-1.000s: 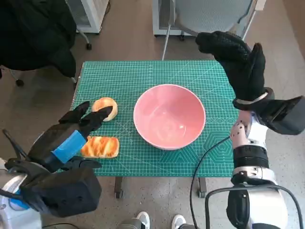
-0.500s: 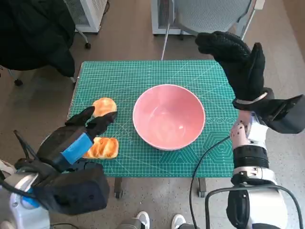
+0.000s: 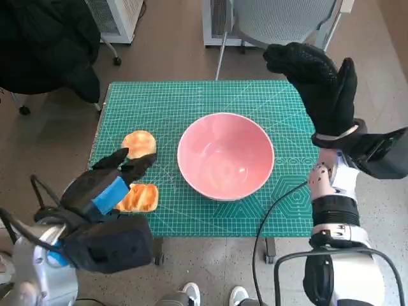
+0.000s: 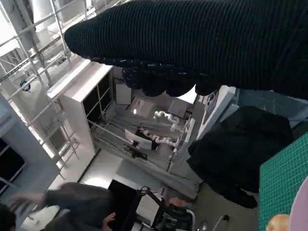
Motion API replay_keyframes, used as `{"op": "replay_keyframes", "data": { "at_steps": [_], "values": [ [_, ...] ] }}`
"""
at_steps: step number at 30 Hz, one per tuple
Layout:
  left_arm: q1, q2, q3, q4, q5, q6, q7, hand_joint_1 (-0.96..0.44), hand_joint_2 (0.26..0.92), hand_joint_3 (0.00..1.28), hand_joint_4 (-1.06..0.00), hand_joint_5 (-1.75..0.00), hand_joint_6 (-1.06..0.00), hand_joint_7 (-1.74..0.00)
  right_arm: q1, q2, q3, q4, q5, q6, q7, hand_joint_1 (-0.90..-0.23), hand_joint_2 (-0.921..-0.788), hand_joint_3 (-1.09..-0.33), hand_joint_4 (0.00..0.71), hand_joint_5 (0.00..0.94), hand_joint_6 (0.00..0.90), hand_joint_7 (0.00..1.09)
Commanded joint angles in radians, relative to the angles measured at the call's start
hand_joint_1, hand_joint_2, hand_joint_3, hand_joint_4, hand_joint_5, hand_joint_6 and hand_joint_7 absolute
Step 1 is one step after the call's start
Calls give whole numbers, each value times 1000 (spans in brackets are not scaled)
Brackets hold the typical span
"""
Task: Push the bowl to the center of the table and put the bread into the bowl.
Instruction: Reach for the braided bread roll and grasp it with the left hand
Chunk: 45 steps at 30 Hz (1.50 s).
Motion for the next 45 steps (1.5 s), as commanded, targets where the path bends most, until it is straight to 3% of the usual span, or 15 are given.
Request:
{"op": "replay_keyframes", "data": {
  "at_steps": [1,32,39,41,42,43,44,45],
  "values": [
    [9,-17,-11,42,25,-24,9,-44,690,8,-154,-9,-332,-17,24,2,0,-3,11,18,10,-682,-921,-874,259,0,334,1],
    [-64,-121,-109,370,206,0,-27,-79,711,9,-214,-16,-379,-18,32,7,-1,-37,23,38,17,-692,-921,-861,269,3,337,3],
    [-94,-133,-133,432,249,-3,-48,-50,714,8,-280,-30,-426,-31,37,7,1,-48,29,40,25,-694,-921,-857,271,3,339,4],
    [-96,-140,-134,446,256,-7,-44,-34,723,12,-367,-69,-446,-37,37,6,2,-50,32,40,26,-694,-921,-856,271,3,339,4],
    [-96,-144,-134,452,259,-10,-41,-7,737,12,-387,-318,-475,-25,38,6,3,-52,33,41,27,-694,-921,-856,271,3,339,4],
    [-98,-148,-135,463,262,-15,-36,31,757,16,-363,-777,-505,-21,38,5,3,-52,35,41,28,-695,-921,-855,271,3,340,4],
    [-98,-151,-138,477,267,-23,-27,41,764,18,-350,-949,-516,-20,38,4,4,-53,37,42,31,-695,-921,-855,271,3,340,4],
    [-99,-154,-139,486,271,-28,-21,68,782,24,-408,-1236,-557,-30,38,4,4,-54,38,42,32,-695,-921,-855,271,3,339,4]
  ]
}}
